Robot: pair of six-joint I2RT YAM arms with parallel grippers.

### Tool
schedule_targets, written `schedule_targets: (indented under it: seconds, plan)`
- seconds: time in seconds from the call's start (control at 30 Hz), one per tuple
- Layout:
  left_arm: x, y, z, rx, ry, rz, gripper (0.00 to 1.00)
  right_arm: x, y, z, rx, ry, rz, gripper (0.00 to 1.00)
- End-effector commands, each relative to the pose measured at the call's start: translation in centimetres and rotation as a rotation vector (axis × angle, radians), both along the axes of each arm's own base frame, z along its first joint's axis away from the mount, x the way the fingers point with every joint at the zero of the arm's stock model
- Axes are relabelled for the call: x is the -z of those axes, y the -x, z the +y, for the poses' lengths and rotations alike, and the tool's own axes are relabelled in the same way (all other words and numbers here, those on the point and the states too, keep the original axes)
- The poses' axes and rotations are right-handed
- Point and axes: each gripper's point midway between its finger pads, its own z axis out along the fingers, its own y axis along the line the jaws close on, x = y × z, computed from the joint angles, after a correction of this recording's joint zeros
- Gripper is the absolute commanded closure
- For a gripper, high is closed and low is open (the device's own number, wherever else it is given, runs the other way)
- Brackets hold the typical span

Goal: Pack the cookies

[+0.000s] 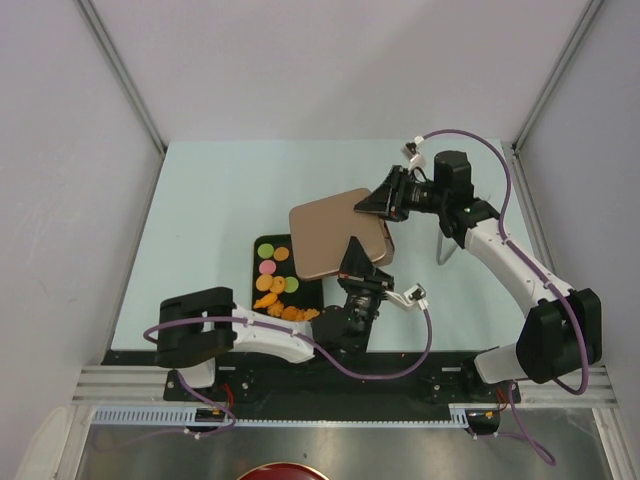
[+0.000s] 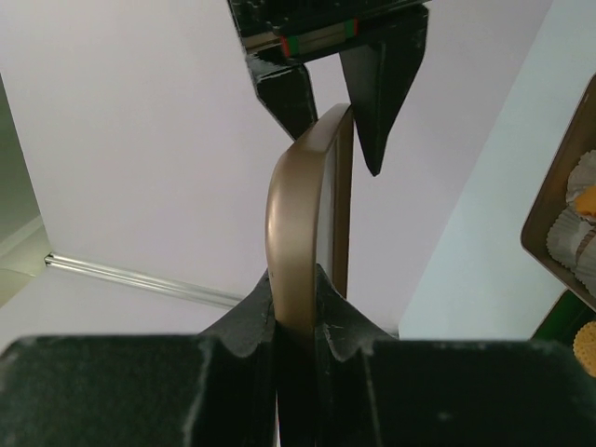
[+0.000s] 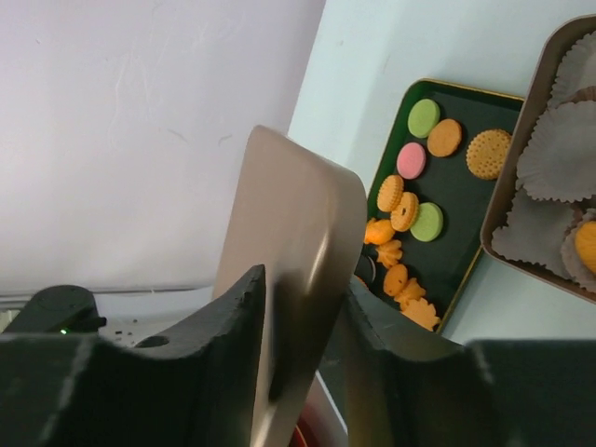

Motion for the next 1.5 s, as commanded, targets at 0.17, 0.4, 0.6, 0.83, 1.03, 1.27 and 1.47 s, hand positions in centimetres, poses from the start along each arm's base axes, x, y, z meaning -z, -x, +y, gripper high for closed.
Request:
schedule_targets:
  seconds: [0.17,0.4,0.6,0.83,1.03,1.27,1.47]
  plan:
    - [-5.3,0.9,2.3,0.025,0.390,-0.073,1.00,1.7,0.5,-0.3,-0.023,0.058,0.032,0.76]
    - [-5.9,1.0,2.9,0.012,0.411,-0.068,0.58,0.9,-0.2,-1.8,0.026,0.050,0.019,0.85]
    - [-5.7,1.0,3.9,-0.015,0.419,-0.063,0.25,-0.9,-1.1,-3.6,0.058,0.008,0.003,0.85]
    - [-5.1,0.9,5.6,-0.067,0.434,-0.023,0.10,-3.5,-2.3,-5.5,0.087,-0.076,-0.027,0.85]
    - [-4.9,1.0,6.8,-0.092,0.456,0.003,0.07,-7.3,-4.1,-7.2,0.135,-0.184,-0.112,0.85]
    - [-5.1,0.6,8.5,-0.131,0.532,0.031,0.00,-11.0,-6.0,-9.4,0.187,-0.294,-0.156,0.81]
    - [-4.6,-0.2,10.7,-0.201,0.584,0.059,0.00,-7.6,-8.2,-11.3,0.277,-0.219,-0.107,0.87]
